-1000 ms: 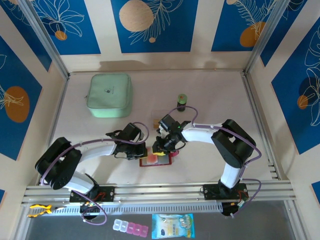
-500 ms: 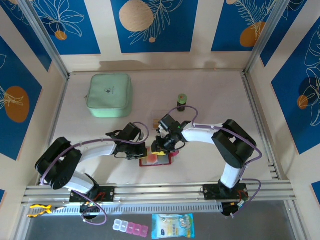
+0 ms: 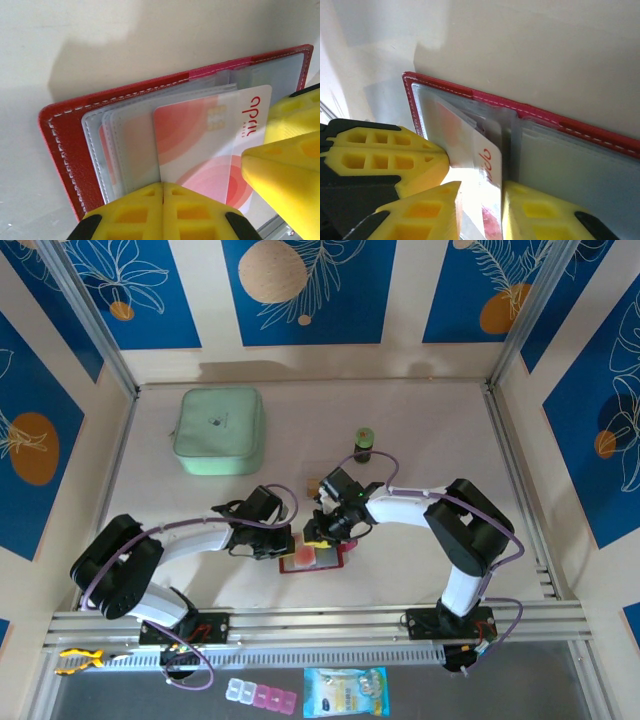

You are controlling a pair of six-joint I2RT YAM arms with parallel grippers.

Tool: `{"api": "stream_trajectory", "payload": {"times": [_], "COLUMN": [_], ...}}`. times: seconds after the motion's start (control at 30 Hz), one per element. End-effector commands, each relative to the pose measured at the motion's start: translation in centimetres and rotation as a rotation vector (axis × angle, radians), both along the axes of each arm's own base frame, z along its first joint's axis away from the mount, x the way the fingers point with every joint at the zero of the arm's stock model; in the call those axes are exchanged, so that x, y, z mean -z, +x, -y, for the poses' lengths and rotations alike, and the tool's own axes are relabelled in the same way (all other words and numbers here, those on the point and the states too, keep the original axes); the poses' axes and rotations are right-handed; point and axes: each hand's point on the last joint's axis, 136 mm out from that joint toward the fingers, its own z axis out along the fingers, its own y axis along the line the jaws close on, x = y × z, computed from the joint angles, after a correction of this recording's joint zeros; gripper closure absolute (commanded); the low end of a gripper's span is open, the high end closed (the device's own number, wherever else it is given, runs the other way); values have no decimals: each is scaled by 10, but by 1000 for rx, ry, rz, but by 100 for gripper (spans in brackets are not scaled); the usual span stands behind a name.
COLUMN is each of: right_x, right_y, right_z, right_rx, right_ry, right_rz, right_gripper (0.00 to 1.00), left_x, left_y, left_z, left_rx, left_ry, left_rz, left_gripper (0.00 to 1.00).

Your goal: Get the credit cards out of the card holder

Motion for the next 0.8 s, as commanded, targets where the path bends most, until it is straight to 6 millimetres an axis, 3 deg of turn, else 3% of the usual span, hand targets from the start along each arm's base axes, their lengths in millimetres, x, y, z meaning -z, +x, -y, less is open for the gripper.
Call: {"api": "stream_trajectory", "payload": {"times": [0.0, 0.27, 0.77], "right_x": [-12, -15, -32], "right_y": [-5, -5, -3], "right_z": [-1, 5, 31], "right_rx": [-12, -14, -19], "right_ry": [45, 22, -61], "right_rz": [1, 10, 62], "right_gripper": [77, 93, 95], "left_x": [10, 9, 9], "left_y": [-10, -9, -13], "left_z": [-8, -8, -12], "left_rx": [5, 3, -3], "left_ry": [46, 46, 53], "left_rz": [-31, -29, -34], "left_gripper": [94, 95, 94]}}
